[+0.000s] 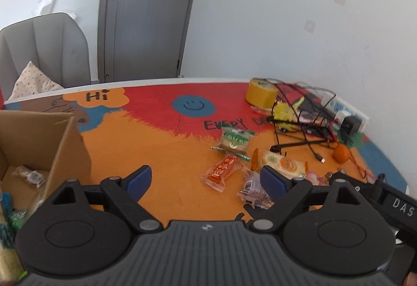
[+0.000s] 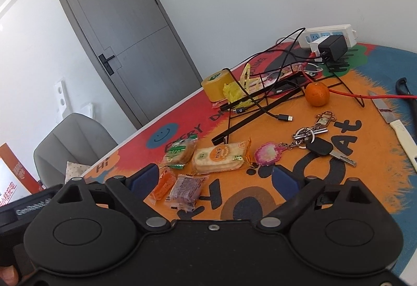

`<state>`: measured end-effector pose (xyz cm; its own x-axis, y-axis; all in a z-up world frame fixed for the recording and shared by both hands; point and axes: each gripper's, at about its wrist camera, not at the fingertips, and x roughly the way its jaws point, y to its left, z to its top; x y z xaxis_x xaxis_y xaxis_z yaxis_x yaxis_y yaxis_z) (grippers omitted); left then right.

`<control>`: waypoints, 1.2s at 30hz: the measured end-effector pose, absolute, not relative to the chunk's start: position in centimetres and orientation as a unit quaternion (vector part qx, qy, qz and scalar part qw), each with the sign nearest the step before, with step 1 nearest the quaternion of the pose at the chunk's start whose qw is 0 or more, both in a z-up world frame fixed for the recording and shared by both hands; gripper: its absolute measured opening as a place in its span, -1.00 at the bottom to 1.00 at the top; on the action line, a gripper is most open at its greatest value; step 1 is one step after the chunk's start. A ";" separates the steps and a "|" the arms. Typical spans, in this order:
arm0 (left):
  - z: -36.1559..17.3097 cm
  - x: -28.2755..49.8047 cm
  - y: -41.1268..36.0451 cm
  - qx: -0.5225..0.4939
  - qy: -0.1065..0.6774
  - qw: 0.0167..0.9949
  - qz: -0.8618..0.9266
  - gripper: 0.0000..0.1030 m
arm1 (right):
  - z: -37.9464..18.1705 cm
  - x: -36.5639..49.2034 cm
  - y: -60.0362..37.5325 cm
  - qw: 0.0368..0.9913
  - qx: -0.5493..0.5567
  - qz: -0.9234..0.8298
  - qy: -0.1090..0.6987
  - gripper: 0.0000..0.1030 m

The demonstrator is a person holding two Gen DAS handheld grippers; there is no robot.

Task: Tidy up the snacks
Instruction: 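Move both tools back to the snack pile, then grasp the red sausage stick with the left gripper while the right grasps the brown candy packet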

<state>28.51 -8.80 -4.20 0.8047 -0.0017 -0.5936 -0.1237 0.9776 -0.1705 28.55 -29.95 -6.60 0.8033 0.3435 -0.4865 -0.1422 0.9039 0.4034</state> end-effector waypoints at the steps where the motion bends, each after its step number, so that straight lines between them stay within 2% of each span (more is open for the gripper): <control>1: -4.6 28.9 -8.9 -0.099 0.314 0.944 0.033 0.73 | -6.7 28.8 -29.9 0.933 0.175 0.131 0.288 0.78; 11: -7.0 32.7 -9.0 -0.104 0.336 0.935 0.043 0.51 | -8.2 31.4 -30.6 0.924 0.188 0.122 0.311 0.62; 24: -10.1 36.6 -9.9 -0.100 0.364 0.925 0.043 0.17 | -10.1 33.6 -29.0 0.911 0.194 0.133 0.339 0.59; 27: -10.7 36.7 -9.8 -0.105 0.356 0.928 0.041 0.08 | -10.2 33.9 -28.6 0.910 0.190 0.133 0.344 0.58; 29: -10.8 36.8 -10.1 -0.091 0.354 0.930 0.042 -0.18 | -10.2 34.0 -28.4 0.909 0.191 0.132 0.345 0.58; 31: -10.7 36.6 -9.9 -0.092 0.354 0.930 0.038 -0.34 | -10.2 34.2 -28.1 0.909 0.190 0.133 0.346 0.58; 36: -10.5 35.7 -9.0 -0.107 0.358 0.927 0.038 -0.37 | -10.4 34.5 -26.9 0.908 0.181 0.137 0.352 0.58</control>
<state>35.69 -9.00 -10.51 0.7403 -0.0059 -0.6722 -0.1474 0.9742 -0.1709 34.50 -26.93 -10.35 0.7152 0.3758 -0.5893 -0.1212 0.8971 0.4250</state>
